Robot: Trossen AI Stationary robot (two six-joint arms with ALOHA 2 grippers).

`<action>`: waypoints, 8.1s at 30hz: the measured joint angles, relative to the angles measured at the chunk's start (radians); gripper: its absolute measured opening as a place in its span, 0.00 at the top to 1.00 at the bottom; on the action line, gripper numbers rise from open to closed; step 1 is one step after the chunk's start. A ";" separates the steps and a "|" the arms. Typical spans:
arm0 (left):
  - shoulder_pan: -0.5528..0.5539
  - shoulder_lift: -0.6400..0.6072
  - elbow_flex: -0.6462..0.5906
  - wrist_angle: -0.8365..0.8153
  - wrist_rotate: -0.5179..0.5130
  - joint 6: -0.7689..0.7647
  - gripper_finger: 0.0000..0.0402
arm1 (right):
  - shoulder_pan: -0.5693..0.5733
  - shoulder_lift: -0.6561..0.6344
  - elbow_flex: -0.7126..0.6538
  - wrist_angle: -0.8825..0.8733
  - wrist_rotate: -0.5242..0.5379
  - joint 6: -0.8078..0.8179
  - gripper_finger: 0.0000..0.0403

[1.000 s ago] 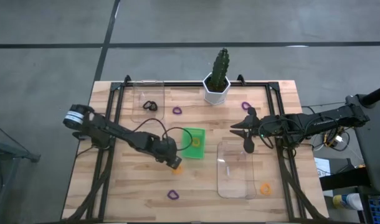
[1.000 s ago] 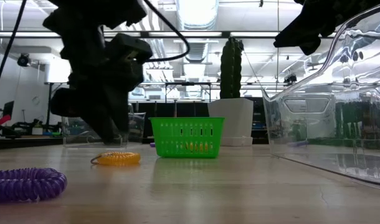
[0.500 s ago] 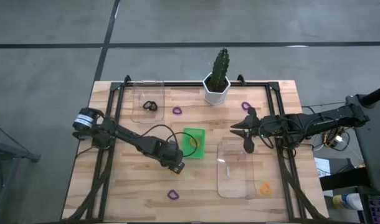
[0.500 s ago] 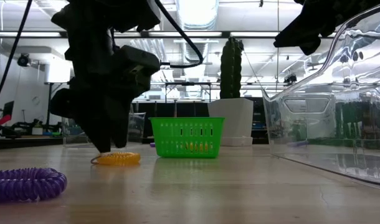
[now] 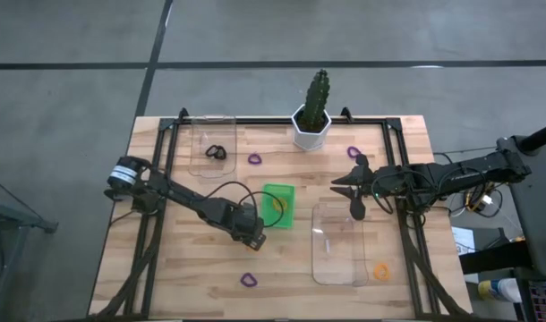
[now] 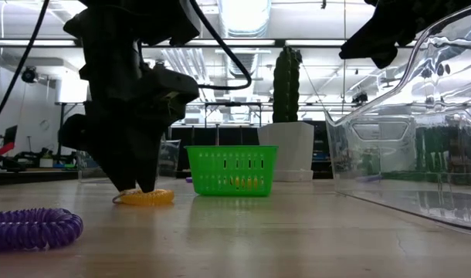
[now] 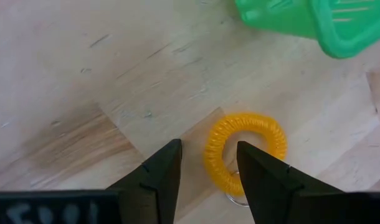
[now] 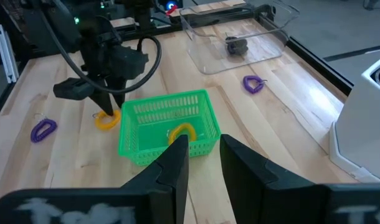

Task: Sort spring keychains
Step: Put the left orange spring keychain into the green bin, then put the orange spring keychain into the green bin

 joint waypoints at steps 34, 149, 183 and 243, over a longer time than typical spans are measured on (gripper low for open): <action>0.000 0.006 -0.002 -0.190 -0.091 -0.060 0.83 | 0.000 0.000 0.000 0.000 0.000 0.003 0.79; 0.246 0.079 0.430 -0.283 -0.099 0.482 0.95 | -0.001 0.000 0.000 0.000 0.008 0.011 0.79; 0.259 0.084 0.370 -0.157 -0.118 0.510 0.94 | -0.001 0.000 0.000 0.000 0.008 0.034 0.79; 0.270 -0.502 0.105 -0.262 -0.400 0.487 0.71 | 0.829 0.062 -0.026 -0.444 -0.463 1.265 0.85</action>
